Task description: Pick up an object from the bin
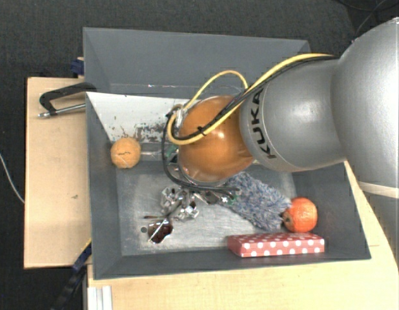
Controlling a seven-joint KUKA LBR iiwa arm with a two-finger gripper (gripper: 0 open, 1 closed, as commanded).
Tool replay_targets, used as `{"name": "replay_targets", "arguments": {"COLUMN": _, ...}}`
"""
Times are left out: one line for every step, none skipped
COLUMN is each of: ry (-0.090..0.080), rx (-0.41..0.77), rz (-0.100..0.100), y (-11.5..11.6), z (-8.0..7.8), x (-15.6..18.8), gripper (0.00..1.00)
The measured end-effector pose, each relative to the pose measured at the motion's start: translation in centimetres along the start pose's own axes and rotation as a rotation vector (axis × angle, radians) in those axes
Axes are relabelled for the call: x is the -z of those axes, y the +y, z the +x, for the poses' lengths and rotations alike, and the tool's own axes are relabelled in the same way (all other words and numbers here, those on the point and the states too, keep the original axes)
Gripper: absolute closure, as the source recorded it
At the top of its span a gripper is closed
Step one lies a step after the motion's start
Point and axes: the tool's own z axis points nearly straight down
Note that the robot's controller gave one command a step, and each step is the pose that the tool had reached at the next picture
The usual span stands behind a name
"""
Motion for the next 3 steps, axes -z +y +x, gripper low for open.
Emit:
{"name": "replay_targets", "arguments": {"ry": 0.007, "rx": 0.000, "rz": -0.006, "y": 0.2, "z": 0.1, "x": 2.1, "gripper": 1.00}}
{"name": "replay_targets", "arguments": {"ry": 0.001, "rx": 0.000, "rz": -0.002, "y": 0.1, "z": 0.0, "x": 4.2, "gripper": 1.00}}
{"name": "replay_targets", "arguments": {"ry": -0.002, "rx": 0.000, "rz": 0.000, "y": 0.1, "z": -0.1, "x": 6.0, "gripper": 1.00}}
